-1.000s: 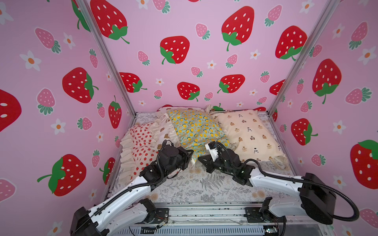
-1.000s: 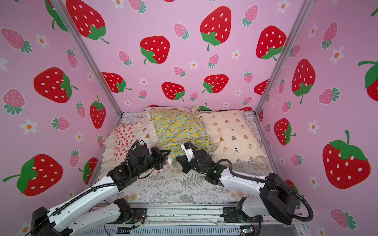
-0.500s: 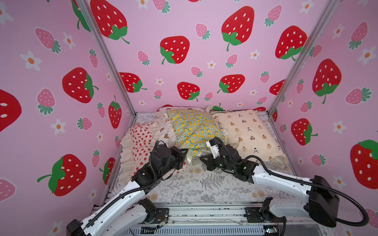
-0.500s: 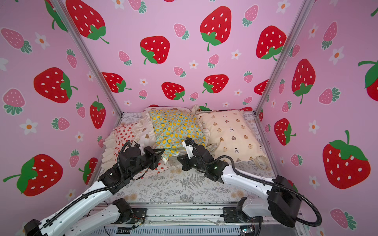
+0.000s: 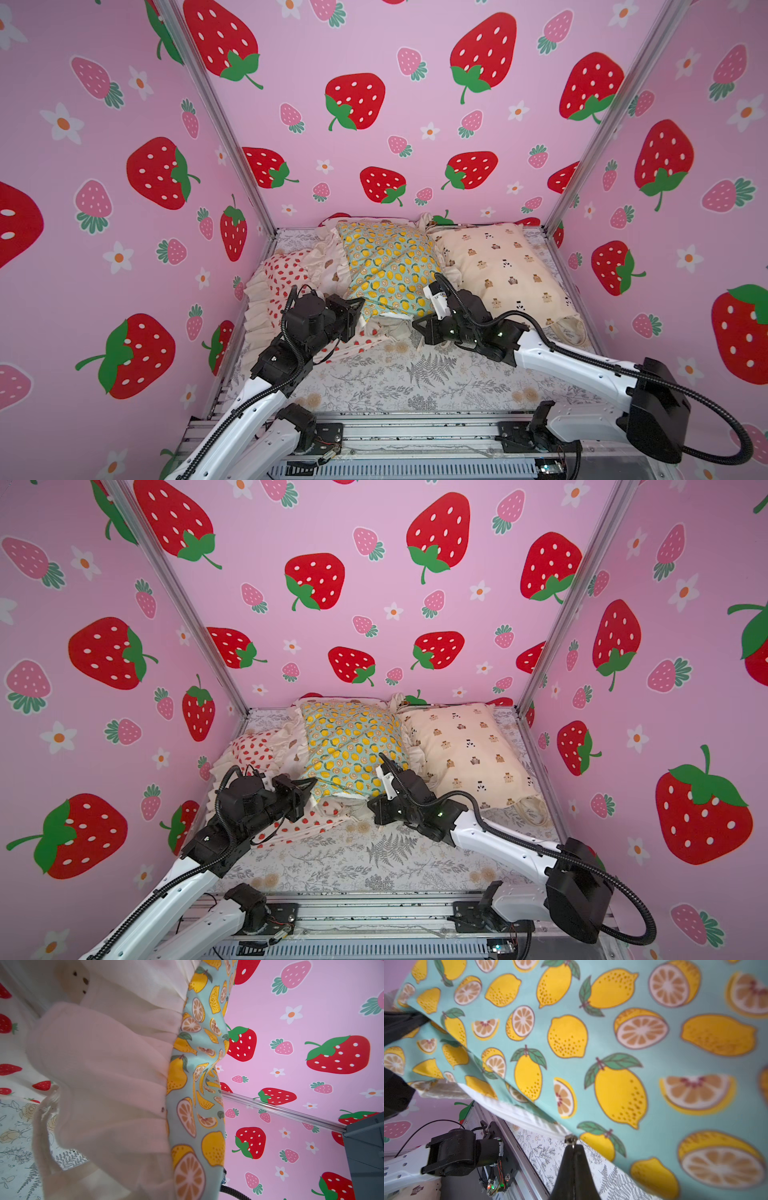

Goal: Zip up pillowcases
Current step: Zip the zipper on the pillowcase.

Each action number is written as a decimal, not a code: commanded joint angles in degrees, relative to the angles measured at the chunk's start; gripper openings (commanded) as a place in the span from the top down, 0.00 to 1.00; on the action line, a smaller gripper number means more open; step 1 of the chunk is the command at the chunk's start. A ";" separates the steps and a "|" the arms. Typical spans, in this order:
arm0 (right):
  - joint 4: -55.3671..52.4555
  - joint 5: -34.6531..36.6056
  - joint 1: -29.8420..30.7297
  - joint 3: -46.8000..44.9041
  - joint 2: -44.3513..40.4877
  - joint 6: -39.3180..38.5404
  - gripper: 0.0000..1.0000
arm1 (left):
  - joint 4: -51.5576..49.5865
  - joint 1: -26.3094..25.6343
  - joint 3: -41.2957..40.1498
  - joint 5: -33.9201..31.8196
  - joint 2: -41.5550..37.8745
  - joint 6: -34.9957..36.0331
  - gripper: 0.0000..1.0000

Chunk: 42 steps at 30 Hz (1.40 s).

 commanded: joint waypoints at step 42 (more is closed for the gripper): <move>-19.62 -4.01 -5.01 -0.47 -5.98 -1.12 0.56 | -2.77 17.72 11.14 10.11 1.25 5.46 1.00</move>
